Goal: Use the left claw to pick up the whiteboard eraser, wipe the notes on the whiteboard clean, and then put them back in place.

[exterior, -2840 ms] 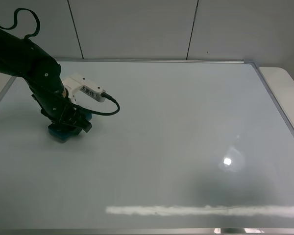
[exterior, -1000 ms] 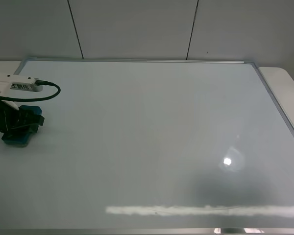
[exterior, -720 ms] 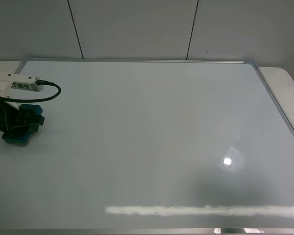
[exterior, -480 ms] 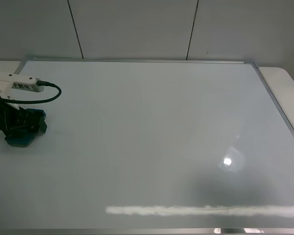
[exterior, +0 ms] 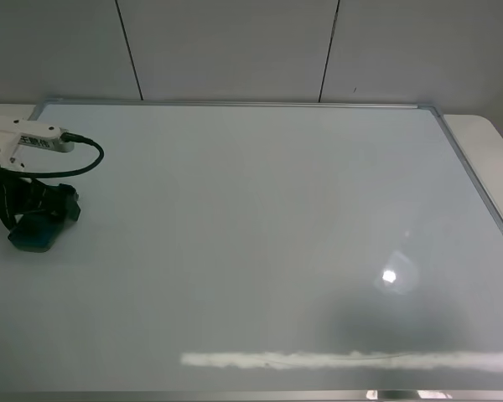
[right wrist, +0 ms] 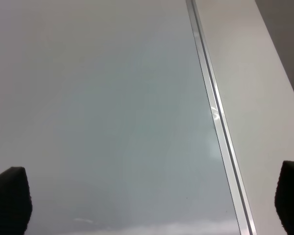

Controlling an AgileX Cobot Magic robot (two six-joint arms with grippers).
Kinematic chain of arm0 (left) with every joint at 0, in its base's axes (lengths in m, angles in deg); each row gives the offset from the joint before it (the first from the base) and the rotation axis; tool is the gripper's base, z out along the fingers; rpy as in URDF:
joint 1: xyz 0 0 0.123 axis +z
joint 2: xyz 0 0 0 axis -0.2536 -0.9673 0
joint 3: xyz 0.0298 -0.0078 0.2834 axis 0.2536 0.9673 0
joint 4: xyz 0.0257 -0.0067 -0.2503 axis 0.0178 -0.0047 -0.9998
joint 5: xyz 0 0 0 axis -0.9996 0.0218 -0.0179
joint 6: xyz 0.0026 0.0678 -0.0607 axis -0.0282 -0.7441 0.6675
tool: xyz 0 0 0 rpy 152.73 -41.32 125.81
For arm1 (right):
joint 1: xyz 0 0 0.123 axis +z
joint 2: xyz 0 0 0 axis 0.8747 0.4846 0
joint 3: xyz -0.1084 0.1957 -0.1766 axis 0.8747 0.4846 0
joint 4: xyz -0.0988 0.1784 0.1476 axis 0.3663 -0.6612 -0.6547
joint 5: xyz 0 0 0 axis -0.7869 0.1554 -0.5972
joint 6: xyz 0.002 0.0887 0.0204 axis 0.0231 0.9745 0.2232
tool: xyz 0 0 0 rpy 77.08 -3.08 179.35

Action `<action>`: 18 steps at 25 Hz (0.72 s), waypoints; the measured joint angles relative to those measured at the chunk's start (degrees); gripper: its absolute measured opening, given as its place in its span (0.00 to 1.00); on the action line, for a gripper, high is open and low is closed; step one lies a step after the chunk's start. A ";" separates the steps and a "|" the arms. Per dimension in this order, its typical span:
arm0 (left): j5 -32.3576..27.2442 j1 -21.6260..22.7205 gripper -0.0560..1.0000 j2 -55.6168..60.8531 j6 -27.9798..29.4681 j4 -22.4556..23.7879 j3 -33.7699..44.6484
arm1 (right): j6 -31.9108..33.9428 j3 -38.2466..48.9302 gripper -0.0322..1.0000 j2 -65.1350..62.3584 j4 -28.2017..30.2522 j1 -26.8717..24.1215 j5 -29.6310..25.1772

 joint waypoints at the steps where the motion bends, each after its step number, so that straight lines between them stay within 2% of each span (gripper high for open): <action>1: 0.05 0.00 0.99 1.20 -0.05 0.00 0.00 | 0.00 0.00 0.99 0.00 0.00 0.00 0.00; 6: 0.37 0.00 0.99 11.82 -0.05 -1.04 0.00 | 0.00 0.00 0.99 0.00 0.00 0.00 0.00; 10: -1.58 0.00 0.99 22.63 -0.05 -5.89 0.00 | 0.00 0.00 0.99 0.00 0.00 0.00 0.00; 14: -8.60 0.00 0.99 34.30 -0.05 -11.85 0.02 | 0.00 0.00 0.99 0.00 0.00 0.00 0.00; 18: -18.08 0.00 0.99 45.47 -0.05 -12.89 0.02 | 0.00 0.00 0.99 0.00 0.00 0.00 0.00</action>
